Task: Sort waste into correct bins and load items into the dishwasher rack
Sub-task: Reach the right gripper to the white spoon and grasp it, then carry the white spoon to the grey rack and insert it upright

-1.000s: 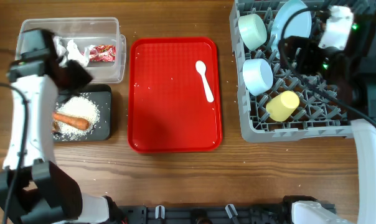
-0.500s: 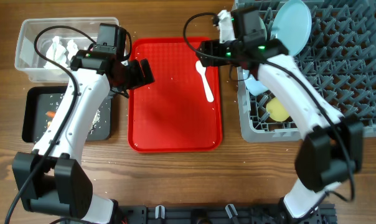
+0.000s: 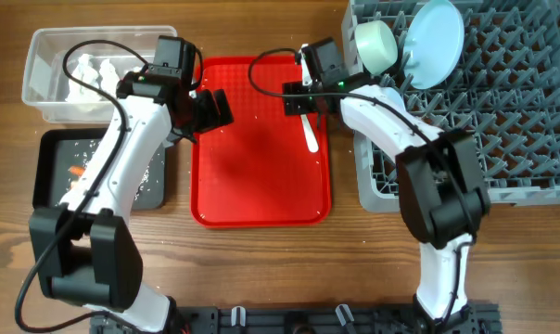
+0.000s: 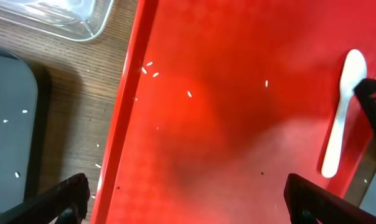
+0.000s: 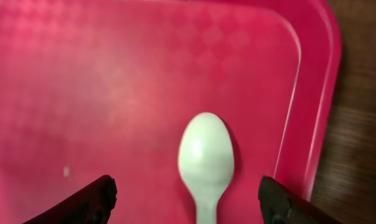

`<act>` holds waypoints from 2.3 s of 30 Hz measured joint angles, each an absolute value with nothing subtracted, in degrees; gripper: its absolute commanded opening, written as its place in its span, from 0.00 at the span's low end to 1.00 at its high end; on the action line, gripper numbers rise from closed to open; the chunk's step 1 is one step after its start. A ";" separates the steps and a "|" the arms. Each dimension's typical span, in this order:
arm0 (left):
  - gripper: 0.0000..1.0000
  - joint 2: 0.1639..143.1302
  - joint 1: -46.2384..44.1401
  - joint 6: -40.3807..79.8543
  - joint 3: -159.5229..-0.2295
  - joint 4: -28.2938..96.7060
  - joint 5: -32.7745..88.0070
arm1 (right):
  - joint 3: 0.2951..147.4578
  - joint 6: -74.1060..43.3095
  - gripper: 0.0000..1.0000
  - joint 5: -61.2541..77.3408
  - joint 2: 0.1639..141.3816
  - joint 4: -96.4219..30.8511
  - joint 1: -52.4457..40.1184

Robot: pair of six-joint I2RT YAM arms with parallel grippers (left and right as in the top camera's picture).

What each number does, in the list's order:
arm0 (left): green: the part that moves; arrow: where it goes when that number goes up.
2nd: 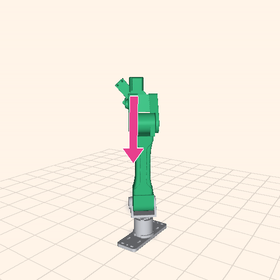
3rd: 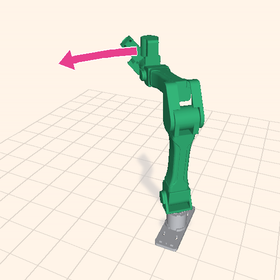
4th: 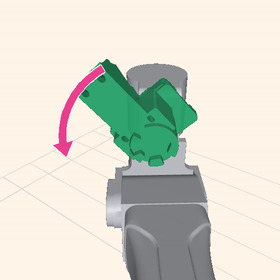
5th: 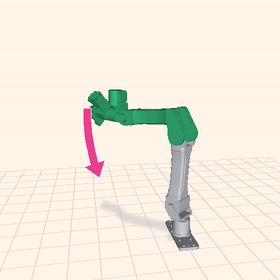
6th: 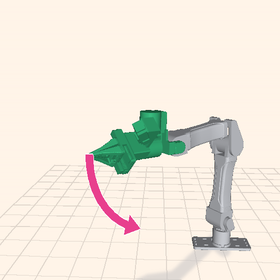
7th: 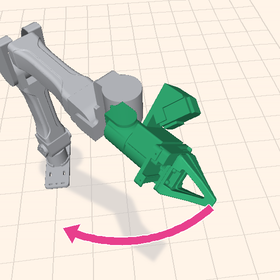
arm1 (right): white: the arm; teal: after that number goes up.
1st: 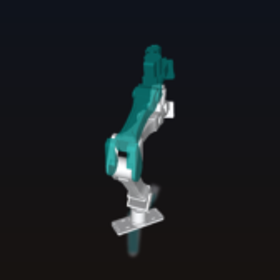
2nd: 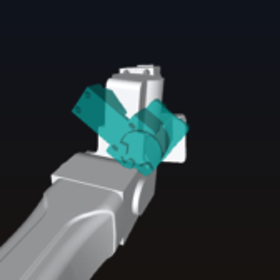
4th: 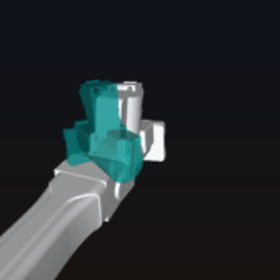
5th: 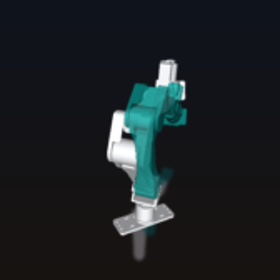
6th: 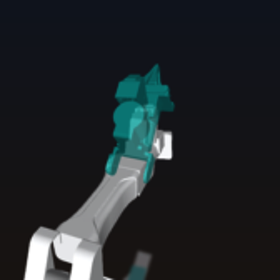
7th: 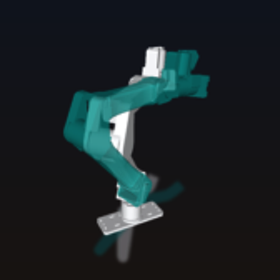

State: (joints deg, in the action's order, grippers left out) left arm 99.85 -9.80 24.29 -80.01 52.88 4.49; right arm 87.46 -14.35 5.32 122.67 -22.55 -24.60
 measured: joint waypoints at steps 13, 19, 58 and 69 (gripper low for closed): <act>1.00 100.75 -8.73 33.54 -80.01 50.30 -2.83 | 87.48 -17.12 0.63 4.38 126.48 -18.00 -24.60; 1.00 100.68 -6.35 34.02 -80.01 51.90 -4.03 | 88.23 -18.41 0.44 4.49 127.59 -16.84 -24.53; 1.00 99.94 -2.83 34.24 -80.01 52.12 -4.91 | 87.64 -2.68 0.04 9.30 83.66 -49.28 -12.86; 1.00 99.85 -2.83 34.24 -80.01 52.10 -4.89 | 84.51 15.31 0.04 2.04 83.96 -55.22 3.20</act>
